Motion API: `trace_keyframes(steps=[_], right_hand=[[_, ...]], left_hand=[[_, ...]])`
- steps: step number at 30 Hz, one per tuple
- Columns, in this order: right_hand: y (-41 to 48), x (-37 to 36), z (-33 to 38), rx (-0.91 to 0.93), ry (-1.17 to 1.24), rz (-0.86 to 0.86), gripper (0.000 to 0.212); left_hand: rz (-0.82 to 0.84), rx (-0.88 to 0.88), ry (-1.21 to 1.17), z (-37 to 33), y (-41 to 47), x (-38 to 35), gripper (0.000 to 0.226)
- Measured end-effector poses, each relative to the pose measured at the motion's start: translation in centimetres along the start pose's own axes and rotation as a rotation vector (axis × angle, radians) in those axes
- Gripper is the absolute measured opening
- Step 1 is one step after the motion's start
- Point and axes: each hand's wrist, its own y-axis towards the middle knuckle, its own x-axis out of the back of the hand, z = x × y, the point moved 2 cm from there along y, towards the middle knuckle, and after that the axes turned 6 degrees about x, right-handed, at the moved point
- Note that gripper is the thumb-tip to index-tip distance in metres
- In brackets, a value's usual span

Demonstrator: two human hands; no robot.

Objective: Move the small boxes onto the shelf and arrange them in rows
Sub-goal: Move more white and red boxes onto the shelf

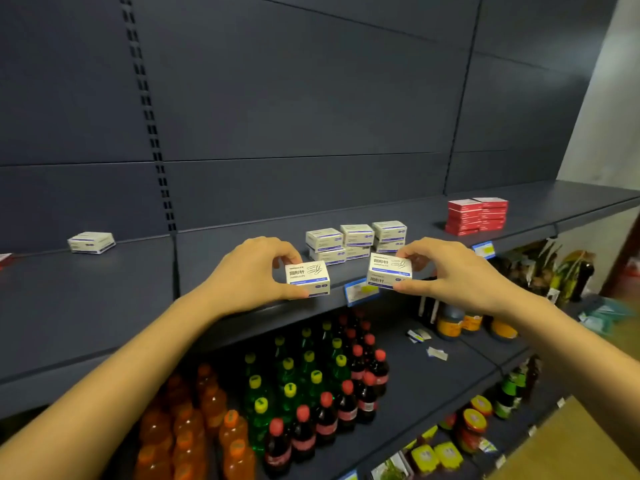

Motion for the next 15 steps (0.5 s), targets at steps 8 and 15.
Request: trace_keyframes(steps=[8, 15], right_hand=[[2.1, -0.2, -4.6, 0.012, 0.071, 0.026, 0.041], [5.6, -1.9, -6.6, 0.103, 0.081, 0.051, 0.038]], left_hand=[[-0.044, 0.080, 0.039, -1.9, 3.8, -3.5, 0.045], [-0.070, 0.140, 0.036, -1.2, 5.7, -5.6, 0.044]])
